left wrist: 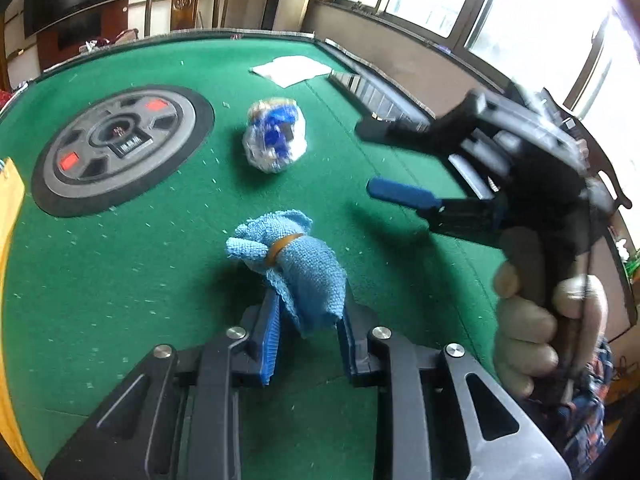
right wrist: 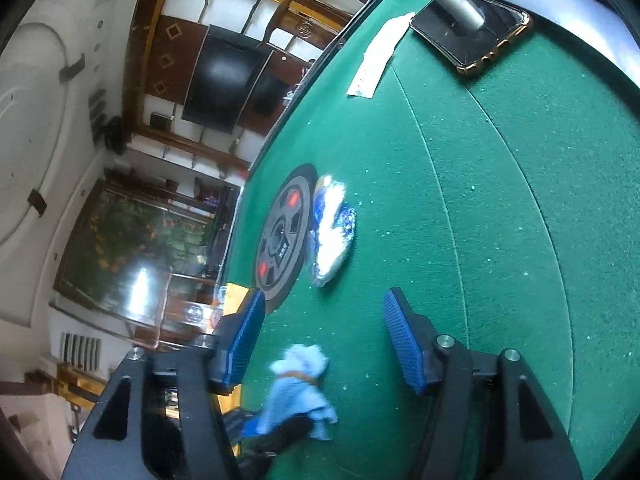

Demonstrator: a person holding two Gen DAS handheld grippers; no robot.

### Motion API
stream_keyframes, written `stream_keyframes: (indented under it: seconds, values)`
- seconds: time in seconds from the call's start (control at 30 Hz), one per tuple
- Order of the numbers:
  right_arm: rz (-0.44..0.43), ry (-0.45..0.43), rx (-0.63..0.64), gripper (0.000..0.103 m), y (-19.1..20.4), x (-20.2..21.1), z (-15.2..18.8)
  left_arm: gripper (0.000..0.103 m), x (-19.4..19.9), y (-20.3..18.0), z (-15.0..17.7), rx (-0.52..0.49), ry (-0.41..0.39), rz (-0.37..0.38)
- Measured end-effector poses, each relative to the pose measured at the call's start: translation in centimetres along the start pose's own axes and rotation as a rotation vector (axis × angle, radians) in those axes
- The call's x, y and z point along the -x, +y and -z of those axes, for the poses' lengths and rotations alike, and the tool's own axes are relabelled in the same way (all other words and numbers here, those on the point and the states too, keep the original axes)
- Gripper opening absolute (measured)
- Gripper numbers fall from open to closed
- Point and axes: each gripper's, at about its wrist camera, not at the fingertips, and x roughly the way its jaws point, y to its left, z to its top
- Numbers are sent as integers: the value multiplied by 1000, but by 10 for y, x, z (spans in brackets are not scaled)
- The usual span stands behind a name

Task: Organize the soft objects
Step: 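Grasp the plastic-wrapped blue item with the right tool while the left tool lifts the towel, then drop the towel into the tray with the left tool while the right tool carries the wrapped item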

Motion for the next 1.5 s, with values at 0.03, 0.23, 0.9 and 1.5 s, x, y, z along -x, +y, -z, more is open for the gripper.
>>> stream_keyframes:
  seconds: [0.03, 0.23, 0.9, 1.5]
  values:
    - [4, 1, 0, 57, -1, 1, 0, 22, 5, 1, 0, -2, -9, 3]
    - [15, -10, 3, 57, -3, 5, 1, 22, 22, 2, 5, -27, -35, -1]
    - [415, 10, 211, 57, 71, -66, -31, 23, 114, 65, 41, 53, -158, -37]
    - [418, 16, 347, 30, 132, -55, 6, 23, 217, 255, 101, 434, -306, -321]
